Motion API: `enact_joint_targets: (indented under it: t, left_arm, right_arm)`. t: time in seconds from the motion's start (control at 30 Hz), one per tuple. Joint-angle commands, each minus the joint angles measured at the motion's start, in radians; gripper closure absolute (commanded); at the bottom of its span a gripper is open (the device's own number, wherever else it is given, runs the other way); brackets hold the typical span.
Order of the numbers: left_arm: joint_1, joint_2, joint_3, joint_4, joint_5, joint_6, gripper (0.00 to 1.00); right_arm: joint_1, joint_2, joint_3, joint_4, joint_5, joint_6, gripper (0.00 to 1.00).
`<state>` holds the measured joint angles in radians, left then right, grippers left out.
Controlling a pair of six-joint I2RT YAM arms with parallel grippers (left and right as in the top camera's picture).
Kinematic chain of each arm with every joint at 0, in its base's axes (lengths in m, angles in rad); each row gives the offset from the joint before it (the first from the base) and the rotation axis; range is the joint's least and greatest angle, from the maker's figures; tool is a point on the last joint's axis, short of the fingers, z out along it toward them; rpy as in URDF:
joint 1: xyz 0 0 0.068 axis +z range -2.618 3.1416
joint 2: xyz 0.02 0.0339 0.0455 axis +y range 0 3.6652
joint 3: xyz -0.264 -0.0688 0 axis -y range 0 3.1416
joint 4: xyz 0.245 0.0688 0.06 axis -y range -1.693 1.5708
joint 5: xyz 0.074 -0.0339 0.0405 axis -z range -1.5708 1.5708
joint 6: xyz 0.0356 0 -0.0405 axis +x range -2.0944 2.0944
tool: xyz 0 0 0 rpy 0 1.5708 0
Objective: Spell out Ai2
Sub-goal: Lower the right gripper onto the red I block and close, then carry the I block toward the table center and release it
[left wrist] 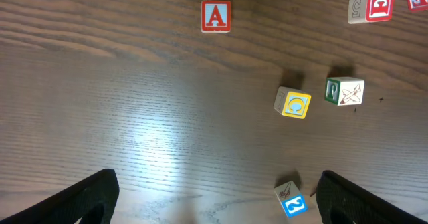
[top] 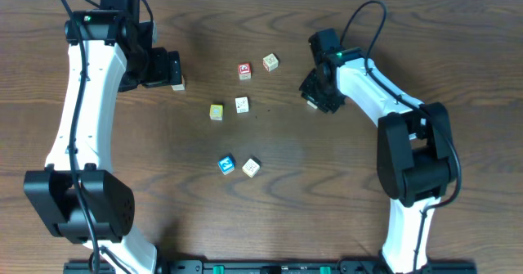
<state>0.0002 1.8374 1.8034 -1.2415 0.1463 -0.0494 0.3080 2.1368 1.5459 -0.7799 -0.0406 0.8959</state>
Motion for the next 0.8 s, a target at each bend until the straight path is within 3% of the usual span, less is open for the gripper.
enact_joint_targets:
  t: [0.0,0.17,0.27,0.43,0.77]
  left_arm:
    - [0.006,-0.007,0.016,-0.004,-0.016,-0.007,0.05]
    - [0.006,-0.007,0.016,-0.008,-0.016,-0.007,0.05]
    - [0.006,-0.006,0.016,-0.011,-0.016,-0.007,0.05]
    - [0.006,-0.007,0.016,-0.020,-0.016,-0.007,0.05]
    - [0.006,-0.006,0.016,-0.021,-0.016,-0.007,0.05]
  right_arm:
    - [0.043,0.004,0.017,0.006,-0.029,-0.135,0.70]
    - [0.122,0.004,0.017,0.006,-0.034,-0.249,0.70]
    - [0.177,0.004,0.018,0.005,-0.003,-0.258,0.76]
    - [0.255,0.004,0.032,-0.008,0.063,-0.257,0.74]
    - [0.258,0.004,0.045,-0.008,0.123,-0.296,0.76]
